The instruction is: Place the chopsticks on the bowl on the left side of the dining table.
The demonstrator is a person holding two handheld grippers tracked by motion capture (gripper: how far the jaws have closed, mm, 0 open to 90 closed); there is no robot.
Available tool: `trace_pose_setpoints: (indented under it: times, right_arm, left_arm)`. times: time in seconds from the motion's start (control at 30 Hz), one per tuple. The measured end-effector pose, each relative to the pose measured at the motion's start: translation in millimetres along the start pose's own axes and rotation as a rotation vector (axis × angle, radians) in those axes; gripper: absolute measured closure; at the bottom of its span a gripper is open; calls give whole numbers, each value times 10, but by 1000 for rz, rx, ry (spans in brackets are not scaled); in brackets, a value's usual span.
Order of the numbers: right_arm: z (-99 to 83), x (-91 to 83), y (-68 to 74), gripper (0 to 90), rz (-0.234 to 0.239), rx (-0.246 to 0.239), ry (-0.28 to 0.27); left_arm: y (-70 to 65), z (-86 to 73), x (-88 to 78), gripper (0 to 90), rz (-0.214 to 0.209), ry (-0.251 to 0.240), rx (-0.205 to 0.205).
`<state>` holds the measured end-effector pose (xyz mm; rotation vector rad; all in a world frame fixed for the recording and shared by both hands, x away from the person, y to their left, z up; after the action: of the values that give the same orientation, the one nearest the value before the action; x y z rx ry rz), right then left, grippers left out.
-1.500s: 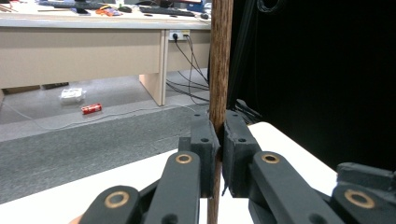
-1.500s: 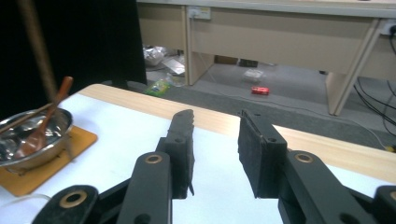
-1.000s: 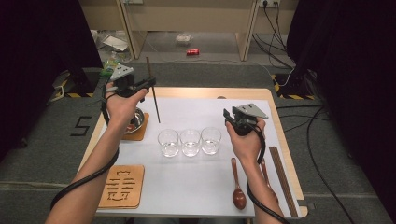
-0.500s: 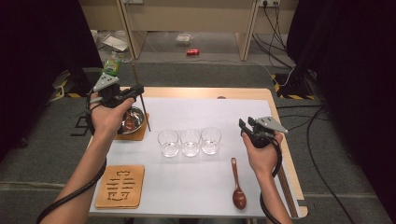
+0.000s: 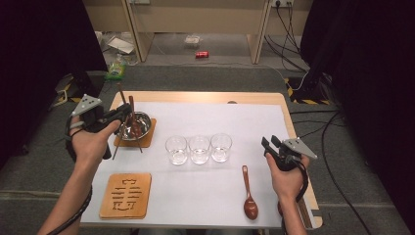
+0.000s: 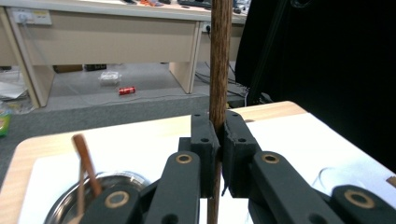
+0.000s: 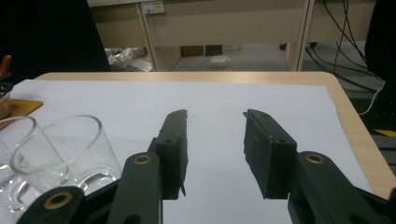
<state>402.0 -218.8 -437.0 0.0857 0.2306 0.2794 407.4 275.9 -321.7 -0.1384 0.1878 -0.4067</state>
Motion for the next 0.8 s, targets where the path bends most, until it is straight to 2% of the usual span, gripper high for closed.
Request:
trace_pose_setpoints:
  times: [0.23,0.57,0.8]
  right_arm:
    - [-80,-107,-46,597,-5,-8,-4]
    - [-120,-166,-48,599,-12,-6,-20]
    - [-107,-223,-57,602,-17,-8,-38]
  left_arm:
    - [112,-103,-249,839,31,17,-1]
    - [226,-266,-479,839,54,12,-16]
    - [316,-369,-648,838,75,22,-13]
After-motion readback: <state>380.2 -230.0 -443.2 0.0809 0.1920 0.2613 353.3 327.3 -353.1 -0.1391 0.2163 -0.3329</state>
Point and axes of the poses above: each handheld gripper's, and its own axes: x roughly forward along the jaws, z roughly out of its top, y roughly to its left, the point moved 3 cm from there along x, roughly forward along the jaws, and after that the axes turned 7 degrees about -y, right-handed, at the moved point
